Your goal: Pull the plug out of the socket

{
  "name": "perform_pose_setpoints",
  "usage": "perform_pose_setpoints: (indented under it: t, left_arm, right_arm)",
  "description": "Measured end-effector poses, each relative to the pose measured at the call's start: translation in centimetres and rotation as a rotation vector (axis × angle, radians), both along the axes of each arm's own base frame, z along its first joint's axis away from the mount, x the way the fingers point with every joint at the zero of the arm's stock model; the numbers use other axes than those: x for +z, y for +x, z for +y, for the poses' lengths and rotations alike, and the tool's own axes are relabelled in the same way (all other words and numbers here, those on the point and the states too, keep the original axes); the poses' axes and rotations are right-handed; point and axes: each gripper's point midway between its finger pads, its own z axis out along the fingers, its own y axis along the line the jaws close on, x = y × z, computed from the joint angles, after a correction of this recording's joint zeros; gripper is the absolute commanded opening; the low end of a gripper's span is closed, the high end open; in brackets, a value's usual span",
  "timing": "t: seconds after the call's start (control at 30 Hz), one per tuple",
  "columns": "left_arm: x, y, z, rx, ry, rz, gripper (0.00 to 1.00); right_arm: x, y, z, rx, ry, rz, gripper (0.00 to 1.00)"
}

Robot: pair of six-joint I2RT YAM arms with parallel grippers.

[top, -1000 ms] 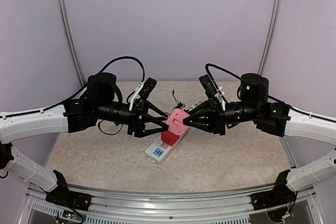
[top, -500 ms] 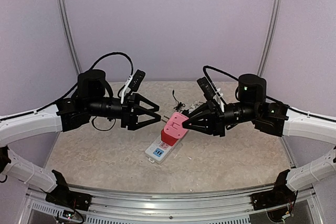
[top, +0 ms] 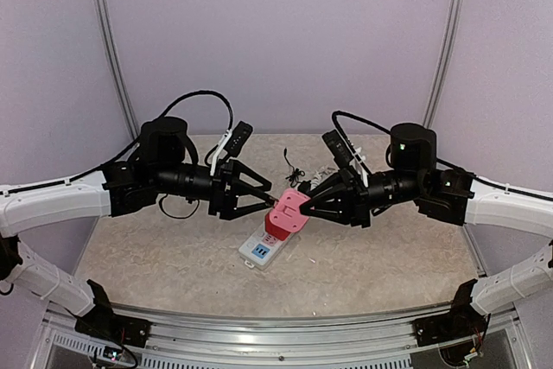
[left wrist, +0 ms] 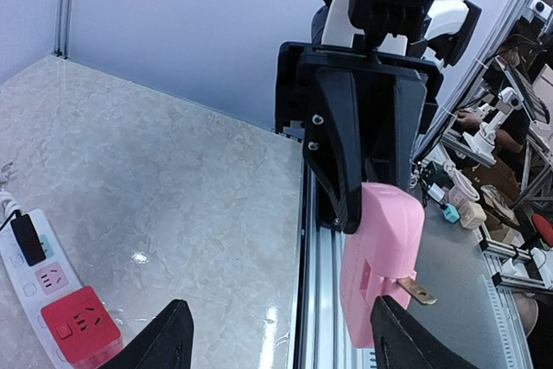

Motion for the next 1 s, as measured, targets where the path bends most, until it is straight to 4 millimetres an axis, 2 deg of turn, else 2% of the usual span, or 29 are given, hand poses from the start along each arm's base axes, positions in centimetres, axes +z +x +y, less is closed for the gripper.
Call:
perform_pose_setpoints:
  t: [0.23, 0.47, 1.0]
  left_arm:
    - [0.0, -0.3, -0.2, -0.014, 0.003, -0.011, 0.69]
    - [0.8, -1.6, -1.1, -0.071, -0.007, -0.026, 0.69]
    - [-0.8, -1.1, -2.9, -0.079, 0.045, -0.002, 0.65]
  right_arm:
    - [-0.4, 0.1, -0.1, -0.006, -0.014, 0.009, 0.00]
    - [-1.1, 0.7, 0.2, -0.030, -0.033, 0.015, 0.00]
    - [-1.1, 0.9, 0.2, -0.038, -0.033, 0.021, 0.00]
